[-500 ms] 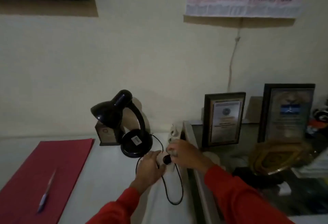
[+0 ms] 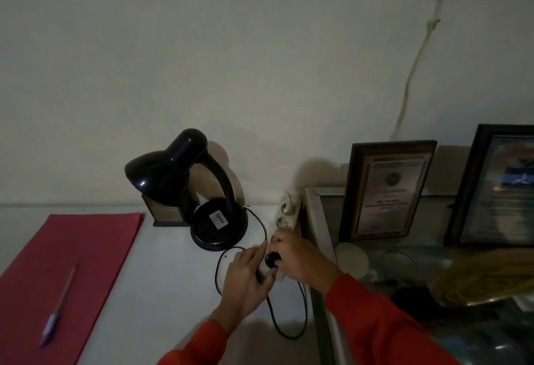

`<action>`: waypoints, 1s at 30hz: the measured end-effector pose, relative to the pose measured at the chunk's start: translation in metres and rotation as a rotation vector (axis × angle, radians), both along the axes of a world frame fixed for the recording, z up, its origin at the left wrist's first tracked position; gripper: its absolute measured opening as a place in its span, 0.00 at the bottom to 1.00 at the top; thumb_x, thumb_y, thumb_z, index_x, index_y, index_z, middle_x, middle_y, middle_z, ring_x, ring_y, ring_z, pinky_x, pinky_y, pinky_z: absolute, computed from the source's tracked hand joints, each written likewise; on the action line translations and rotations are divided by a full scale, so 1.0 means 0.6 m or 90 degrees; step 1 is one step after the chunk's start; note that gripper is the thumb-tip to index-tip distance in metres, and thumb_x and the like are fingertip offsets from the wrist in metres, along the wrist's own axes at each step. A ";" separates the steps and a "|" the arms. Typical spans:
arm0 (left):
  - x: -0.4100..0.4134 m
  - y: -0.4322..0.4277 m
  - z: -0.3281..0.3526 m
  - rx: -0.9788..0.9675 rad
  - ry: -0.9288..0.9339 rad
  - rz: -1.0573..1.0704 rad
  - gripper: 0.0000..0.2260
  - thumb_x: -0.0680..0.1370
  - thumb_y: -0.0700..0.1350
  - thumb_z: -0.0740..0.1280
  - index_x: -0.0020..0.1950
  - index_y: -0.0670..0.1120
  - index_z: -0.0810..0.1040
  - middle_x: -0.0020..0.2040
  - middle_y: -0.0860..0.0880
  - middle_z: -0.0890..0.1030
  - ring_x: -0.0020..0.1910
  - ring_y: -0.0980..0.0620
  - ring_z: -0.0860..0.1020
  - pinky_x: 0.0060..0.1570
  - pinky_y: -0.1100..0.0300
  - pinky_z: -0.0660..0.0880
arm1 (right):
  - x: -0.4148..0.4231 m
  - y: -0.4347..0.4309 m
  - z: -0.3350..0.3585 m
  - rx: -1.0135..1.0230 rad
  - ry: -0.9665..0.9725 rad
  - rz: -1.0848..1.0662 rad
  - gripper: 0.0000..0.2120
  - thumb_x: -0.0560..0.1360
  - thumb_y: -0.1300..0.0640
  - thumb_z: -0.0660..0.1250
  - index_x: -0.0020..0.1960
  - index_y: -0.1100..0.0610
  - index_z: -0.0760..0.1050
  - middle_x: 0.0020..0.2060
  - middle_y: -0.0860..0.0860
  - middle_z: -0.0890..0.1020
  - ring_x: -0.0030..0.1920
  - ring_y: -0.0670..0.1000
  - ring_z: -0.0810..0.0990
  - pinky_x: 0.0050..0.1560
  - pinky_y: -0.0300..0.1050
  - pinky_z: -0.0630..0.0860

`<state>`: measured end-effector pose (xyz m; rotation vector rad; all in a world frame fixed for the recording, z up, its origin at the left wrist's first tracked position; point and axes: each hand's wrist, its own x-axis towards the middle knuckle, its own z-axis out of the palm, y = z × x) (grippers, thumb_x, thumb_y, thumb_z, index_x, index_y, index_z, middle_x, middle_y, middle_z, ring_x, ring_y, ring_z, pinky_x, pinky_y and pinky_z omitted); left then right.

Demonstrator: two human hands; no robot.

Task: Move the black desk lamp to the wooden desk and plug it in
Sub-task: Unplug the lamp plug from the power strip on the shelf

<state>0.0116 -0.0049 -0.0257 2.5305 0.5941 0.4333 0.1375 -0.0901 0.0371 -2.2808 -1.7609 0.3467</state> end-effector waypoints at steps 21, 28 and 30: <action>0.000 0.013 -0.010 0.028 -0.008 0.006 0.29 0.73 0.63 0.59 0.71 0.51 0.67 0.60 0.50 0.80 0.55 0.47 0.76 0.54 0.53 0.72 | 0.018 0.017 -0.020 -0.079 -0.007 0.060 0.09 0.76 0.66 0.61 0.54 0.66 0.74 0.54 0.61 0.75 0.56 0.57 0.74 0.56 0.44 0.68; -0.002 0.012 -0.008 0.019 -0.010 0.020 0.29 0.73 0.63 0.58 0.71 0.52 0.67 0.60 0.51 0.80 0.54 0.48 0.74 0.54 0.54 0.70 | 0.017 -0.010 0.010 0.040 0.120 -0.015 0.05 0.77 0.61 0.61 0.53 0.58 0.72 0.48 0.57 0.79 0.47 0.55 0.79 0.44 0.46 0.73; -0.001 0.013 -0.009 0.014 -0.011 0.017 0.28 0.73 0.61 0.60 0.71 0.52 0.67 0.59 0.51 0.80 0.54 0.48 0.74 0.54 0.53 0.71 | 0.016 -0.017 0.011 0.078 0.132 -0.042 0.04 0.77 0.58 0.62 0.52 0.55 0.71 0.47 0.54 0.79 0.45 0.52 0.78 0.45 0.49 0.77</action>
